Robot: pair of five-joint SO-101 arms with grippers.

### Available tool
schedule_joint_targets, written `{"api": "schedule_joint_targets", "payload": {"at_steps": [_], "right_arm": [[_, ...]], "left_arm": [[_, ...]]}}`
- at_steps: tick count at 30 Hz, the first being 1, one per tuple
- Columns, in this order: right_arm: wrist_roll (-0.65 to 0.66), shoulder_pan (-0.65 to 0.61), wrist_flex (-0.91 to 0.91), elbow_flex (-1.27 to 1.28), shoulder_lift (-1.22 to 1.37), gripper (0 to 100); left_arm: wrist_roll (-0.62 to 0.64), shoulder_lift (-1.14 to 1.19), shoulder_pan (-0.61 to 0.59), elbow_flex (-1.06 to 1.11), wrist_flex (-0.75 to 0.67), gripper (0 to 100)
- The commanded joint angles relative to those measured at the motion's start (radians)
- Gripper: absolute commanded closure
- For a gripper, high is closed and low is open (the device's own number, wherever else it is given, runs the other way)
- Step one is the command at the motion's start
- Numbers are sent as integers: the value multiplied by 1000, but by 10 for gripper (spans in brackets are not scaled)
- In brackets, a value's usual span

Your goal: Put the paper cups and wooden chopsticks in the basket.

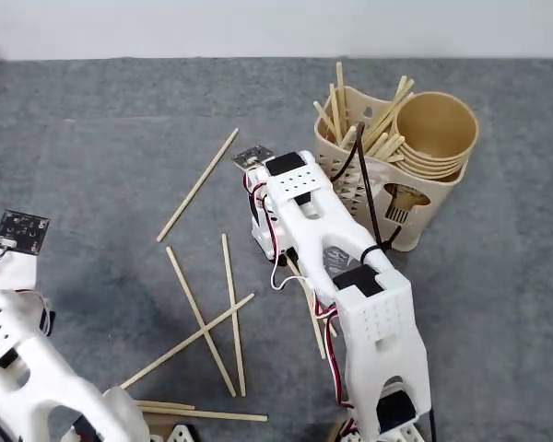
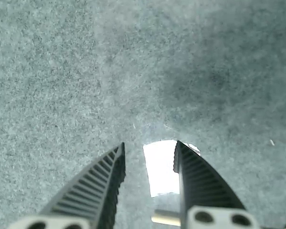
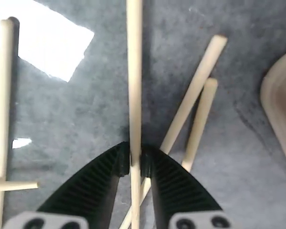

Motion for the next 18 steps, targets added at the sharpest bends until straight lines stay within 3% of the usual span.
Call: {"api": "schedule_joint_targets", "payload": {"at_steps": [1,4,18], "right_arm": [[6,12,-2,-37,-68,867],[6,12,36,-37,-114,816],[6,42,65,-32,-119,812]], "left_arm": [[-3,-35,2,-7,-23,841],[-3,-35,3,-7,-23,841],[-3,-35,3,-7,-23,841]]}}
